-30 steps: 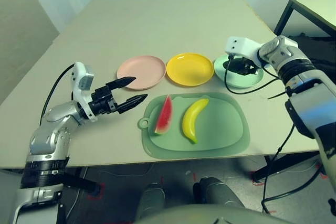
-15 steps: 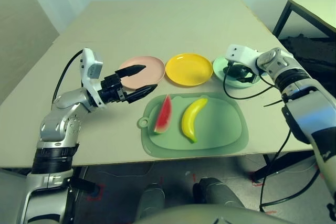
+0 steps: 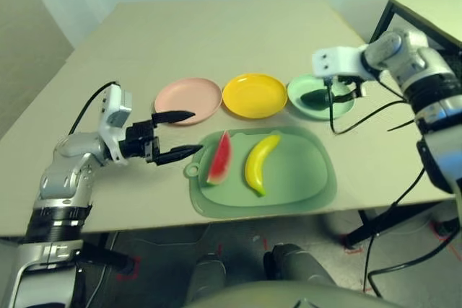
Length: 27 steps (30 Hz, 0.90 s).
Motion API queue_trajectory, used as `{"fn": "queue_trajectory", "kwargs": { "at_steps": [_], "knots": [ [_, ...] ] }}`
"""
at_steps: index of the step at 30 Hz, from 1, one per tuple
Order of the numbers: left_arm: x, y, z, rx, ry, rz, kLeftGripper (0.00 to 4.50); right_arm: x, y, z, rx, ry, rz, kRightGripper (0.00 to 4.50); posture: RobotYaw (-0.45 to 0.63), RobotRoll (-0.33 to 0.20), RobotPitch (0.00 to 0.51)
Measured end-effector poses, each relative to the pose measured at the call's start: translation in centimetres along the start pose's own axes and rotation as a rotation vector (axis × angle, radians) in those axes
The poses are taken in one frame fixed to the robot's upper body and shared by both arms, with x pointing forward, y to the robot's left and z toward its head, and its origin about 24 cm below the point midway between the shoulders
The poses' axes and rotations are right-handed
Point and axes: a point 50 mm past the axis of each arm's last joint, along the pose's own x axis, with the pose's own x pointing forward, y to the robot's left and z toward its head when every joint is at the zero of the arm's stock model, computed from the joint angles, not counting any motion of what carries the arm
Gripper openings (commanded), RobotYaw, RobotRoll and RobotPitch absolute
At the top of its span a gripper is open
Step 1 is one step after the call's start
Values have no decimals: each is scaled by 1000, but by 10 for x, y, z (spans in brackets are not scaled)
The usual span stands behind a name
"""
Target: Place the fruits into color-matched plates.
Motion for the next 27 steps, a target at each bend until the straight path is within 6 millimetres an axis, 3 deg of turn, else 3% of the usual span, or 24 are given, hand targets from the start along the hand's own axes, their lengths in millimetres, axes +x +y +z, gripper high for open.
{"fn": "queue_trajectory", "kwargs": {
  "at_steps": [5,7,27],
  "knots": [
    [0,0,0,15,25,-81,4500,14,12,49,-212,-83,65,4486,-103,0,36],
    [1,-1,0,17,32,-99,4500,20,15,59,-271,-94,76,4486,-95,0,40],
    [2,-6,-9,10,49,-103,4500,83,9,93,-433,-122,199,4486,-61,0,50]
  ]
}}
